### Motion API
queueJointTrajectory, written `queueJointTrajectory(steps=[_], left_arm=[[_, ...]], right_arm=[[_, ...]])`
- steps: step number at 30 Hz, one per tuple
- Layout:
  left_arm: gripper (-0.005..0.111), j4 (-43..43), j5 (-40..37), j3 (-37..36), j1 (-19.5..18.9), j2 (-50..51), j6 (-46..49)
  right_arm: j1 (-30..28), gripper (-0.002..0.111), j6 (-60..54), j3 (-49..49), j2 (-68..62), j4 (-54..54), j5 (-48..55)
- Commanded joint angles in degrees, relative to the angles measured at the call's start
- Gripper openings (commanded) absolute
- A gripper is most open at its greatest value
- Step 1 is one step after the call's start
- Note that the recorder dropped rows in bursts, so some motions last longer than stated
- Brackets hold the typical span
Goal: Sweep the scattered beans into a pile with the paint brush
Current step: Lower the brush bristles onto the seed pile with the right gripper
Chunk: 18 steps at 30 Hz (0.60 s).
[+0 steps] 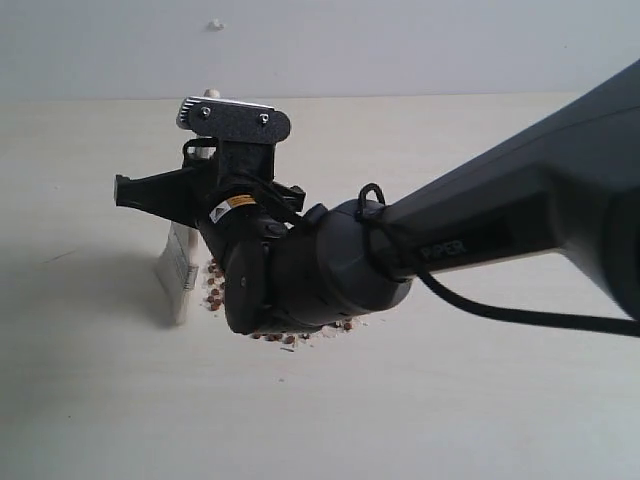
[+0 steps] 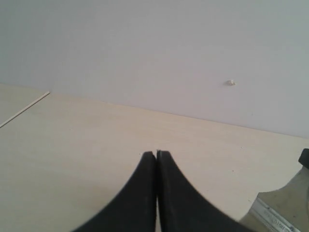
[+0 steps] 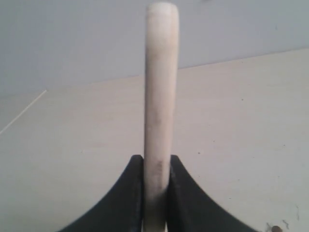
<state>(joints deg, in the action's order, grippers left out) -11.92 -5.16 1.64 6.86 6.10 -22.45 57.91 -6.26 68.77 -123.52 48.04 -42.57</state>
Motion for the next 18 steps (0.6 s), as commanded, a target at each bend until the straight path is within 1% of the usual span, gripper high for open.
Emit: queueJointTrajectory(steps=[1, 4, 12, 18], left_arm=[[0.0, 0.3, 0.1, -0.3, 0.2, -0.2, -0.3], [0.0, 0.3, 0.1, -0.3, 0.2, -0.2, -0.3], [0.0, 0.3, 0.1, -0.3, 0.2, -0.2, -0.3], [0.0, 0.3, 0.1, -0.3, 0.2, -0.2, -0.3]], right_arm=[[0.1, 0.0, -0.7, 0.9, -1.2, 1.8, 1.1], [0.1, 0.0, -5.0, 0.9, -1.1, 6.9, 1.2], [0.1, 0.0, -20.9, 0.9, -0.1, 19.6, -0.1], [0.1, 0.0, -33.4, 0.9, 0.9, 29.3, -5.4]])
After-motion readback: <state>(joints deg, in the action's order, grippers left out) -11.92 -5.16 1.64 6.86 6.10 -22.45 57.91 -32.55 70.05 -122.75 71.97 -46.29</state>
